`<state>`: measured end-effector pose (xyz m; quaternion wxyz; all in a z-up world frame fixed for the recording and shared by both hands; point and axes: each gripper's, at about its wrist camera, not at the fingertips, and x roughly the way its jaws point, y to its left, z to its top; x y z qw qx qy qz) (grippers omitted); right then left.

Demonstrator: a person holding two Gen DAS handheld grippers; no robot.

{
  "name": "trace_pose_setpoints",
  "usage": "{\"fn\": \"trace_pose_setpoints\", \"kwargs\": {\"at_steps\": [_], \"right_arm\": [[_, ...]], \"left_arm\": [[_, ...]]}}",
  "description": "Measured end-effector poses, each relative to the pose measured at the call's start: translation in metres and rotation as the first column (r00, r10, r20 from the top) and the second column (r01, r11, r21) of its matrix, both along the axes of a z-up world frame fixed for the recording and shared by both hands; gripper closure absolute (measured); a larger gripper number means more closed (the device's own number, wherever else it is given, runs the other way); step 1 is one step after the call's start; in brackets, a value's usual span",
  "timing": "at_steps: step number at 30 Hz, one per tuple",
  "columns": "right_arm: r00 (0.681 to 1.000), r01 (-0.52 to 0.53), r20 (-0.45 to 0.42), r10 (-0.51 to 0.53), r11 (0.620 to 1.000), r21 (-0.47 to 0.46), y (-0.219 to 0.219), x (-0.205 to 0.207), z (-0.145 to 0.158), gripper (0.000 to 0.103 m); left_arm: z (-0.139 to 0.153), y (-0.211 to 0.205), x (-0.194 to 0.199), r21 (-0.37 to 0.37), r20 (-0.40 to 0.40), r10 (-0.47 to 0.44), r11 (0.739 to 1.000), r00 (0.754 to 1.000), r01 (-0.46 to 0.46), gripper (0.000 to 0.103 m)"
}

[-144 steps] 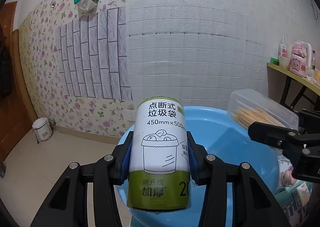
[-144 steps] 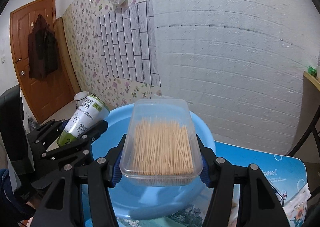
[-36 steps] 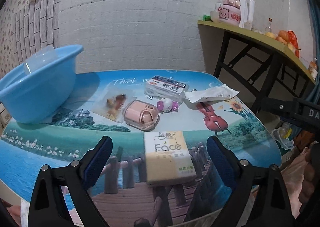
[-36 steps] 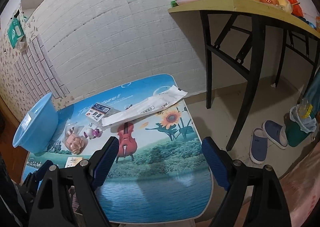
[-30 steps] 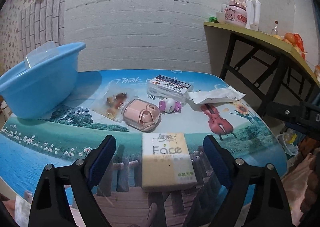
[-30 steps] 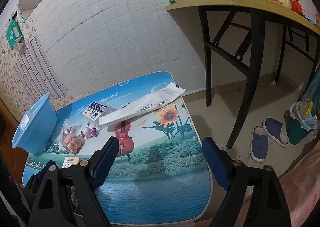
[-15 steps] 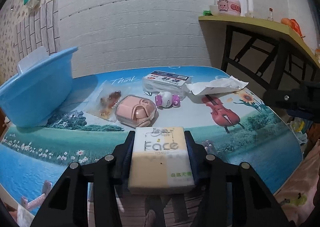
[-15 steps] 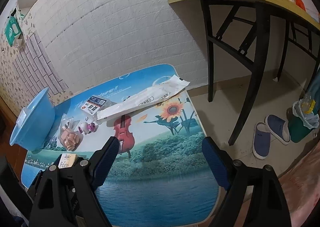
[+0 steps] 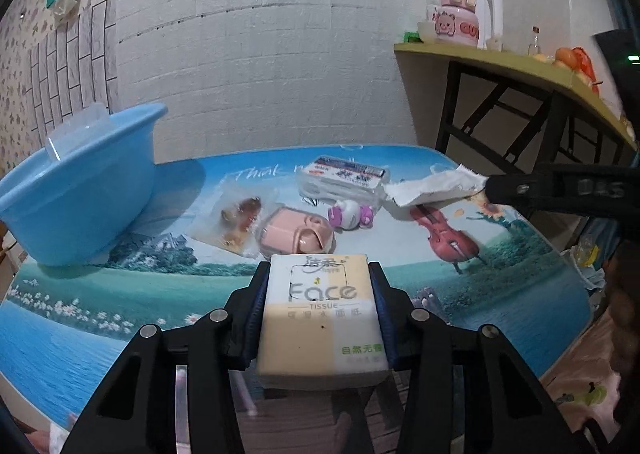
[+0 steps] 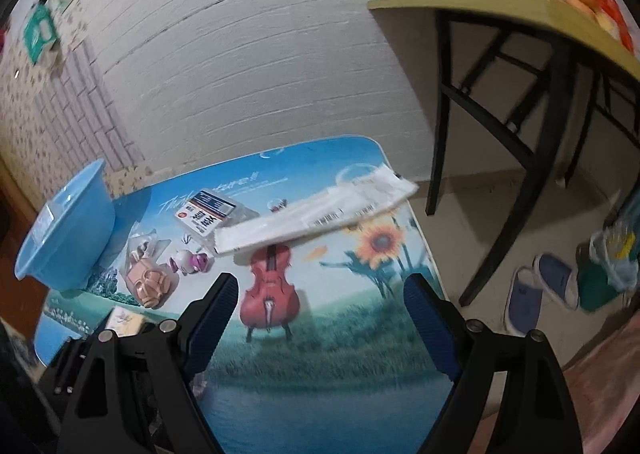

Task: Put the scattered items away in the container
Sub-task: 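Grasp the 'Face' tissue pack with left tool while right grasps the long white packet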

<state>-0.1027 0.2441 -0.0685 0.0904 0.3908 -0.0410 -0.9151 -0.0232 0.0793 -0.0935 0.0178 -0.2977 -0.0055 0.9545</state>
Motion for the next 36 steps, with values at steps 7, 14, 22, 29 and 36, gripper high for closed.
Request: {"fn": "trace_pose_setpoints", "kwargs": {"at_steps": [7,14,22,29,36], "right_arm": [[0.996,-0.081,0.032,0.082,0.997,-0.017,-0.017,-0.025,0.003,0.017],[0.964,0.122,0.265,-0.029,0.933,-0.339,0.001,-0.059,-0.022,0.018],[0.913,0.264,0.396,-0.102,0.886,-0.382,-0.004,-0.084,-0.036,0.039],[0.896,0.324,0.400,-0.192,0.900,-0.293,-0.022,-0.105,-0.032,0.049],[0.911,0.279,0.359,-0.203,0.944,-0.174,-0.033,-0.115,-0.033,0.079]], "left_arm": [[0.016,-0.020,-0.001,0.007,-0.044,0.028,1.000,0.999,-0.028,0.059],[0.020,-0.047,-0.010,0.046,-0.037,0.095,0.995,0.995,-0.093,0.059],[0.025,-0.071,-0.016,0.091,-0.041,0.145,0.986,0.989,-0.141,0.059],[0.024,-0.088,-0.019,0.123,-0.030,0.174,0.978,0.984,-0.169,0.059],[0.028,-0.096,-0.018,0.157,-0.042,0.187,0.971,0.981,-0.179,0.059]]}}
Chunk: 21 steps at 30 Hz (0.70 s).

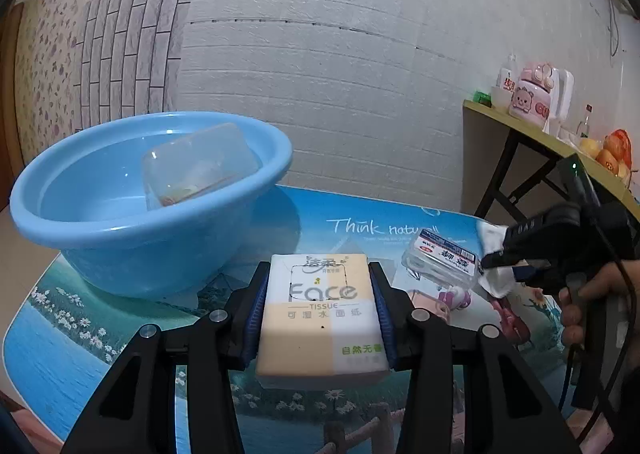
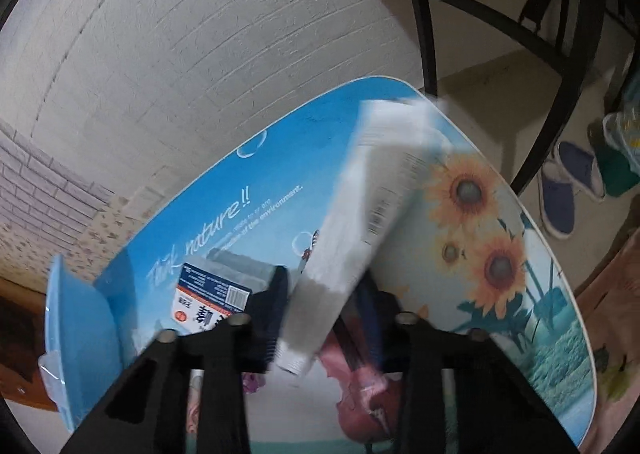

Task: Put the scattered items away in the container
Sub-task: 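Grasp the 'Face' tissue pack with left tool while right grasps the long white packet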

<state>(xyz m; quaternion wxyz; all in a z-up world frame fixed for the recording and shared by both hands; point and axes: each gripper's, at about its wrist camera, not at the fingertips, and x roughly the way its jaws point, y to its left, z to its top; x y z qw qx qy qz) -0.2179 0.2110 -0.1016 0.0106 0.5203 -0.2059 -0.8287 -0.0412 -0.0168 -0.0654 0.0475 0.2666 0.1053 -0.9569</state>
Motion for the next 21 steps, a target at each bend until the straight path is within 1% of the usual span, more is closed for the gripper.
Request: {"fn": "trace_pose_setpoints", "kwargs": {"at_steps": [6,11,13,16,19,21], "right_arm": [[0.999,-0.046,-0.022,0.047,0.998,0.034,0.001,0.008,0.003,0.089],[0.995,-0.093,-0.042,0.095,0.995,0.042,0.009,0.032,0.006,0.090],[0.991,-0.111,-0.065,0.115,0.993,0.050,0.012,0.046,0.006,0.090],[0.981,-0.161,-0.093,0.169,0.983,0.084,0.014,0.070,0.013,0.090],[0.962,-0.232,-0.112,0.247,0.964,0.132,0.008,0.095,0.016,0.090],[0.944,-0.287,-0.121,0.307,0.945,0.159,0.004,0.112,0.018,0.090]], "left_arm": [[0.000,-0.001,0.002,0.012,0.002,-0.011,1.000,1.000,0.011,0.059],[0.003,0.002,0.007,0.001,-0.010,-0.020,1.000,1.000,0.020,0.059],[0.005,0.003,0.010,0.001,-0.010,-0.022,1.000,1.000,0.022,0.059],[0.006,0.007,0.014,-0.011,-0.004,-0.031,0.999,1.000,0.031,0.059],[0.005,0.010,0.022,-0.036,0.008,-0.040,0.999,0.999,0.040,0.059],[0.003,0.009,0.027,-0.048,0.019,-0.039,0.998,0.999,0.040,0.059]]}}
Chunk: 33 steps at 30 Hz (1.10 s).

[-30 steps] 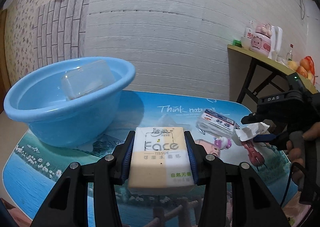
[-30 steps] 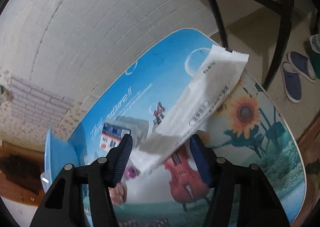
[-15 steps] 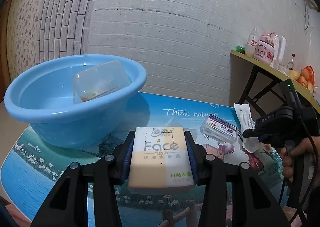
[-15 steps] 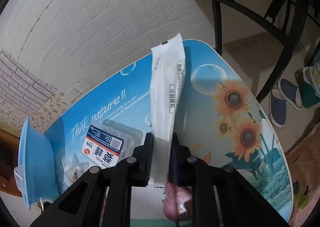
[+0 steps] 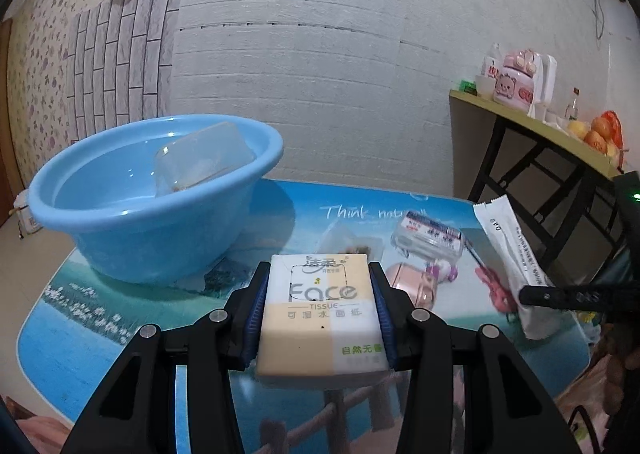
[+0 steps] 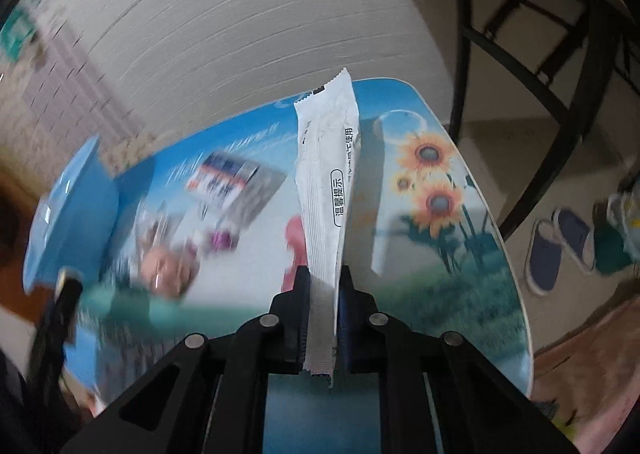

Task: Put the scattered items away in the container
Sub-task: 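Grasp the 'Face' tissue pack with left tool while right grasps the long white packet, then carry both items to the basin and open the left tool over it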

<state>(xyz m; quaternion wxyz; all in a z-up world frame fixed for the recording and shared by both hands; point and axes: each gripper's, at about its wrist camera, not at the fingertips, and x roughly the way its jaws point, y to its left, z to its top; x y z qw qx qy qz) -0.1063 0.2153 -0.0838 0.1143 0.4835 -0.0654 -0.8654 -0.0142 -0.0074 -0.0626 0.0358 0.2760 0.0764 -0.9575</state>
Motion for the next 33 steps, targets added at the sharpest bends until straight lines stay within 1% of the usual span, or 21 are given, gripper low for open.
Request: {"fn": "trace_pose_setpoints", "kwargs": {"at_steps": [3,7,12,17,21,25,29,33], "right_arm": [[0.999,-0.046,-0.013,0.046,0.999,0.018,-0.002,0.018,-0.001,0.090],[0.998,-0.060,-0.013,0.060,0.998,0.025,0.002,0.033,-0.003,0.090],[0.995,-0.090,-0.042,0.093,0.994,0.067,-0.006,0.044,-0.003,0.090],[0.994,-0.089,-0.057,0.092,0.995,0.051,-0.003,0.044,0.000,0.090],[0.994,-0.085,-0.071,0.087,0.996,0.029,-0.006,0.046,0.003,0.090],[0.992,-0.095,-0.087,0.096,0.995,0.017,-0.010,0.049,0.011,0.090],[0.988,-0.106,-0.111,0.104,0.994,-0.006,-0.017,0.052,0.022,0.090],[0.981,-0.130,-0.150,0.126,0.991,-0.014,-0.029,0.056,0.036,0.090]], "left_arm": [[-0.002,-0.002,0.007,-0.002,0.013,0.013,1.000,1.000,-0.013,0.059],[-0.006,-0.004,0.014,-0.011,0.029,0.009,1.000,1.000,-0.009,0.059],[-0.008,-0.001,0.020,-0.030,0.038,-0.001,1.000,0.999,0.002,0.059],[-0.003,0.001,0.028,-0.045,0.016,-0.005,0.999,1.000,0.005,0.059],[-0.001,-0.004,0.030,-0.021,0.015,-0.010,1.000,1.000,0.011,0.059],[0.003,-0.007,0.031,-0.015,0.015,0.000,1.000,1.000,0.000,0.059],[0.014,-0.011,0.034,-0.024,-0.006,-0.003,1.000,1.000,0.003,0.059],[0.029,-0.018,0.039,-0.041,-0.043,-0.005,0.999,0.999,0.004,0.059]]}}
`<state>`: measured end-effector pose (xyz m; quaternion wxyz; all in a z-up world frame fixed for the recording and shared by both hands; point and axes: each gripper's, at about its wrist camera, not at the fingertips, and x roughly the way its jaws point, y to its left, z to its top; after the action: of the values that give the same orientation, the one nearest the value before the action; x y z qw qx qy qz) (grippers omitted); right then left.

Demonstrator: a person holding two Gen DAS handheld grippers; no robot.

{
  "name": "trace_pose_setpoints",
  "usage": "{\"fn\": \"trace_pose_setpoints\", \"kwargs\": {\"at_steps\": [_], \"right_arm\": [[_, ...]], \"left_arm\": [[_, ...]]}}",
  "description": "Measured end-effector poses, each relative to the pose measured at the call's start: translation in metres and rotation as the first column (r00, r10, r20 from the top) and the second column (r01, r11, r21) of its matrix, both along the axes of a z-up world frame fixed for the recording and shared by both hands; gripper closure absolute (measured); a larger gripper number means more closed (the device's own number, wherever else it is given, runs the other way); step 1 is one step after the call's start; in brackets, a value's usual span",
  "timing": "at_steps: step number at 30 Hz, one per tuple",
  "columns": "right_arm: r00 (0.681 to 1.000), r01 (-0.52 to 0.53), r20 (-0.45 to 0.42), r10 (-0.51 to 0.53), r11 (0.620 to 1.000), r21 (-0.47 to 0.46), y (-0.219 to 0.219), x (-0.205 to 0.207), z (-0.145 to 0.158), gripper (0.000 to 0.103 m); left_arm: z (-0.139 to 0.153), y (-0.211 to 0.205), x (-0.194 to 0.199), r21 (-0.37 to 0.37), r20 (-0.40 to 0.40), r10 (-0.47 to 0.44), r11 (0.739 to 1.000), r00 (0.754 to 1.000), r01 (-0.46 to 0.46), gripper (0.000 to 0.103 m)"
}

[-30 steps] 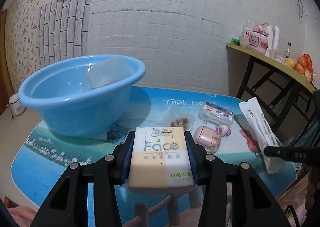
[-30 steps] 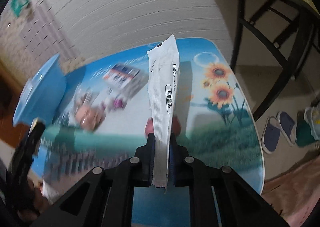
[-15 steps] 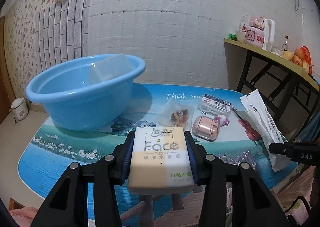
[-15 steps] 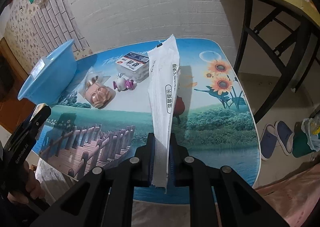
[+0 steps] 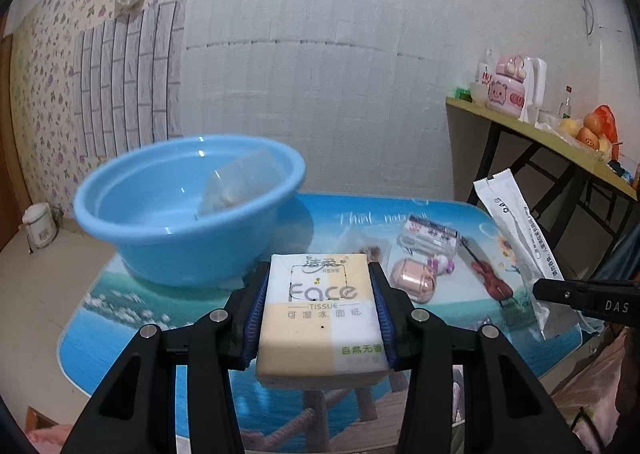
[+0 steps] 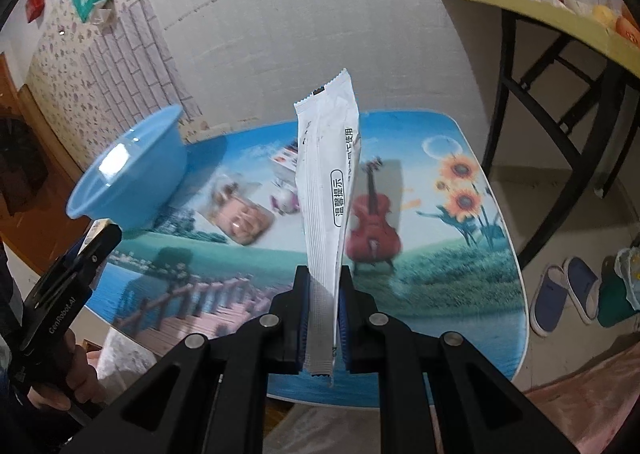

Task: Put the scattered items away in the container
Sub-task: 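Carry both items to the basin and open the left tool over it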

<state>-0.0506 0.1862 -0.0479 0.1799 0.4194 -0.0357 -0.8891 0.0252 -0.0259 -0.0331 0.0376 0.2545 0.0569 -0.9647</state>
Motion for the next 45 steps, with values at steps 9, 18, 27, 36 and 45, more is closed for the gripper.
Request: {"fn": "trace_pose_setpoints", "kwargs": {"at_steps": [9,18,27,36,45], "right_arm": [[0.993,-0.087,-0.087,0.085,0.996,-0.012,-0.043,0.001,0.033,0.090],[0.972,-0.198,-0.136,0.191,0.979,-0.040,-0.098,-0.004,0.058,0.090],[0.943,-0.307,-0.158,0.294,0.950,-0.063,-0.161,-0.018,0.069,0.090],[0.926,-0.358,-0.151,0.347,0.932,-0.053,-0.214,-0.044,0.075,0.090],[0.922,-0.373,-0.121,0.368,0.927,-0.027,-0.240,-0.062,0.066,0.090]], "left_arm": [[0.025,-0.037,0.006,0.015,-0.059,0.073,0.997,0.996,-0.073,0.059],[0.046,-0.088,0.010,0.022,-0.116,0.196,0.981,0.974,-0.194,0.059],[0.048,-0.122,0.006,0.022,-0.117,0.249,0.968,0.961,-0.249,0.059],[0.045,-0.144,-0.008,0.025,-0.103,0.253,0.968,0.962,-0.251,0.059],[0.045,-0.166,-0.022,0.034,-0.108,0.252,0.968,0.962,-0.249,0.059]]}}
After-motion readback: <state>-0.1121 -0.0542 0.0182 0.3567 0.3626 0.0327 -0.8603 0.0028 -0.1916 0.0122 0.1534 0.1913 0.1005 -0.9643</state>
